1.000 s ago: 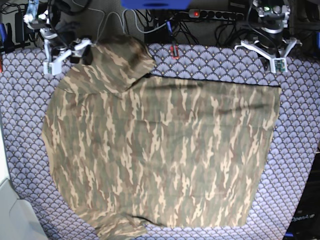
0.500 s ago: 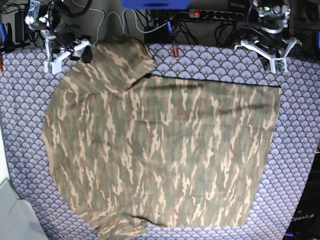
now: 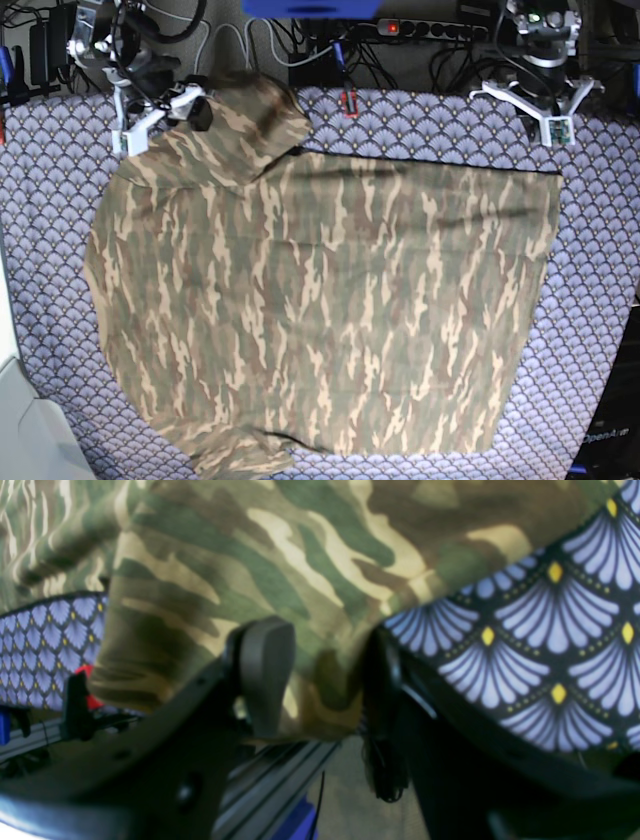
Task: Fold the T-shirt properly
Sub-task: 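Move the left gripper down to the shirt's corner at the opposite side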
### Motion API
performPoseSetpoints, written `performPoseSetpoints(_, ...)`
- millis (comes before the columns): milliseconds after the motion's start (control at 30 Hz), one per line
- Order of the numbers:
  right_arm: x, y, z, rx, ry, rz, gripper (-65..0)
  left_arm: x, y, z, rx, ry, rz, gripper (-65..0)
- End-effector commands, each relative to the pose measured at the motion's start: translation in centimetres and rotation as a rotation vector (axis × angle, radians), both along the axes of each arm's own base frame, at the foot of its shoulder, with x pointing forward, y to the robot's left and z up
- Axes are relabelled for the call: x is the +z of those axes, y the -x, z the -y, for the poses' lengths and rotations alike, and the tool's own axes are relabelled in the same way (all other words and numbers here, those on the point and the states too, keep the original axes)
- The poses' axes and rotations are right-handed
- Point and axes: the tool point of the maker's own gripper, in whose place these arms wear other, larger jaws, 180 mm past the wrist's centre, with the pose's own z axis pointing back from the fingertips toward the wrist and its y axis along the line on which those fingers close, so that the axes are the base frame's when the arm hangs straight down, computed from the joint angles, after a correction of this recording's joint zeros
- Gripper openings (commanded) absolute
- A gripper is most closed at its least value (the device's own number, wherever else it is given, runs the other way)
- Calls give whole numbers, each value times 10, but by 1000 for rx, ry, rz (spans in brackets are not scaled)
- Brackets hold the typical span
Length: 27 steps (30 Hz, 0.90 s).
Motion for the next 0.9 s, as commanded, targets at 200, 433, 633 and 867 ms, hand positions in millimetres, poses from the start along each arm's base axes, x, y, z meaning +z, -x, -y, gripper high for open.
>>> performPoseSetpoints(200,6,-6,2,6,4,23,-584,14,-13,-3,-1,-17,59,-647)
performPoseSetpoints(433,6,-6,2,6,4,23,-650,22,-32,-4,2,-16,107,-647)
performPoseSetpoints(633,6,-5,2,6,5,21,-650,29,-44,-4,4,-16,141,-646)
performPoseSetpoints(867,5,-4,2,7,7,17,-650,27,-58,-40,96,-41,164,-646)
